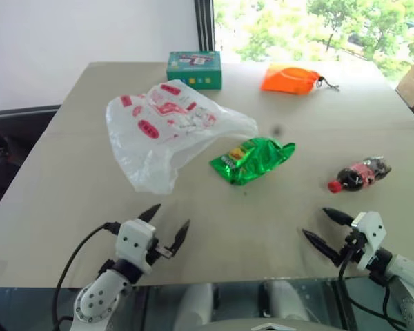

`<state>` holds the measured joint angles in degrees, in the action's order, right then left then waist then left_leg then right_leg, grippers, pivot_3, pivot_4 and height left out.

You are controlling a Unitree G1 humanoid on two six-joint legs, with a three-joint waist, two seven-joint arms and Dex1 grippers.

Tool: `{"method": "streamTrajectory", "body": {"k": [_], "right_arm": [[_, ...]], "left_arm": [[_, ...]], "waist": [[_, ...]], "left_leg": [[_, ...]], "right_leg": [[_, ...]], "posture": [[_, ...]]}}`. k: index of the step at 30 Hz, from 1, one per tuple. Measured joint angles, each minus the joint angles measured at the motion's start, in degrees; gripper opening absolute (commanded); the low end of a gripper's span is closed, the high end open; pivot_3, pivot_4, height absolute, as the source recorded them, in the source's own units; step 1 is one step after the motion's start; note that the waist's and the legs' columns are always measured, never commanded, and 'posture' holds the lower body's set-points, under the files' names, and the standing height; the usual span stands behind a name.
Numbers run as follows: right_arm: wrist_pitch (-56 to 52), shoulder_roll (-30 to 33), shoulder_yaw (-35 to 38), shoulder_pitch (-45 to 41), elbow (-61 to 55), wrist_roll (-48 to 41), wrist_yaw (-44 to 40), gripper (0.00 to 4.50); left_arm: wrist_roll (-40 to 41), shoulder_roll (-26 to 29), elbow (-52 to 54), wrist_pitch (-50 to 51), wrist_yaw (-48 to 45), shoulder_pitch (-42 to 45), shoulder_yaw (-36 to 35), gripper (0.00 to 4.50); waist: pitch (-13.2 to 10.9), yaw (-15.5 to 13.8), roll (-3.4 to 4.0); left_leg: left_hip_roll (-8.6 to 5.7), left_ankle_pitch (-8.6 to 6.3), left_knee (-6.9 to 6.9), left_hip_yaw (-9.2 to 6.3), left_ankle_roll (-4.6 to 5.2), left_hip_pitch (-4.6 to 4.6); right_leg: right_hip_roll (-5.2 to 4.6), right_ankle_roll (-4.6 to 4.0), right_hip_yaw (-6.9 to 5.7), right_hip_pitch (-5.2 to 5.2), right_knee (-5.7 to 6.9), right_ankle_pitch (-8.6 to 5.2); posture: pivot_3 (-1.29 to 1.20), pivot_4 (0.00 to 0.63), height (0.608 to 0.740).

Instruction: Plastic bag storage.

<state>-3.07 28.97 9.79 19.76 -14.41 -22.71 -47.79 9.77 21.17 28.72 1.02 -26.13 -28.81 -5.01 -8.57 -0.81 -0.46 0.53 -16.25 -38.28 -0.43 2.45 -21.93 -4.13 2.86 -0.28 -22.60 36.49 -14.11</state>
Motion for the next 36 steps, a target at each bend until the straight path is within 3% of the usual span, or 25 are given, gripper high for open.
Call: {"method": "streamTrajectory", "body": {"k": [28,36], "right_arm": [[5.9,-1.2,-1.8,-2.9,4.4,1.7,-1.3,4.50],[1.6,-1.8,-5.0,-4.0,-0.3,-2.5,-2.7,4.50]], "left_arm": [[0.2,-1.5,0.0,-2.0,0.6,-0.1,0.2,4.39],[-0.3,-3.8,0.0,-2.0,4.6,2.2,-1.7,4.39]], "waist": [[0.0,0.0,-0.01],[0.0,0.0,-0.01]], "left_leg": [[0.00,0.00,-0.07,0.09,0.00,0.13],[0.01,0.00,-0.08,0.04,0.00,0.12]], "right_leg": [[0.02,0.00,0.11,0.00,0.25,-0.01],[0.03,0.00,0.10,-0.01,0.27,0.00]], "posture": [[0.00,0.150,0.740],[0.00,0.150,0.740]]}}
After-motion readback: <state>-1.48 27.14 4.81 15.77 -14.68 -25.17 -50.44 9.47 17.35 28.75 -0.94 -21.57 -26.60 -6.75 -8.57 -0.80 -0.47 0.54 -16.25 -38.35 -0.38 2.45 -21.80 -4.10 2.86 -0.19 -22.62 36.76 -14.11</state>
